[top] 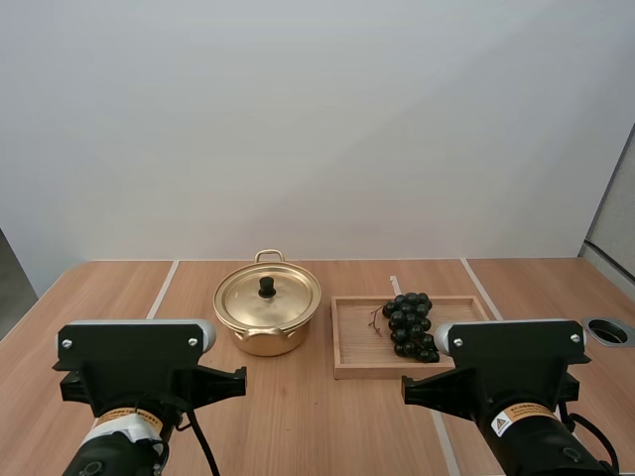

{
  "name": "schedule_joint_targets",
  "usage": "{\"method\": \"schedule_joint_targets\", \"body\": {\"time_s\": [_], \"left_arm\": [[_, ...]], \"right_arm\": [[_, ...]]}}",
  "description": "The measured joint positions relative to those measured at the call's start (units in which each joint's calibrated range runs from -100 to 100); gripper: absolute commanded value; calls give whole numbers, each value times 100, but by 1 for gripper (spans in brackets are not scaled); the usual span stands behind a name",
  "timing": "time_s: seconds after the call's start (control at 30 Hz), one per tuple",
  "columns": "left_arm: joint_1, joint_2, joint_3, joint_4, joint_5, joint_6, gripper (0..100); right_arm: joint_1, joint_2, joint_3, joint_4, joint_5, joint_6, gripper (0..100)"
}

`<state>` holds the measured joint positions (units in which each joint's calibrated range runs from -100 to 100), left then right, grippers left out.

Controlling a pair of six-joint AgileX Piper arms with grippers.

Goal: Open the pot, put the grape inside, and close it

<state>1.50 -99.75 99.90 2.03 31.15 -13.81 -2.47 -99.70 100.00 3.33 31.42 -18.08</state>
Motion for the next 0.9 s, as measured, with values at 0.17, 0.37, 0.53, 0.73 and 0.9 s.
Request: {"method": "schedule_joint_targets", "body": {"time_s": [0.17, 0.37, 0.53, 0.73, 0.9], "left_arm": [[0, 0, 0, 0, 0, 0, 0], [0, 0, 0, 0, 0, 0, 0], [0, 0, 0, 0, 0, 0, 0], [0, 0, 0, 0, 0, 0, 0], [0, 0, 0, 0, 0, 0, 0]], "right_arm": [[0, 0, 0, 0, 0, 0, 0], [0, 0, 0, 0, 0, 0, 0], [0, 0, 0, 0, 0, 0, 0], [0, 0, 0, 11, 0, 0, 0], [0, 0, 0, 11, -619, 0, 0]]}}
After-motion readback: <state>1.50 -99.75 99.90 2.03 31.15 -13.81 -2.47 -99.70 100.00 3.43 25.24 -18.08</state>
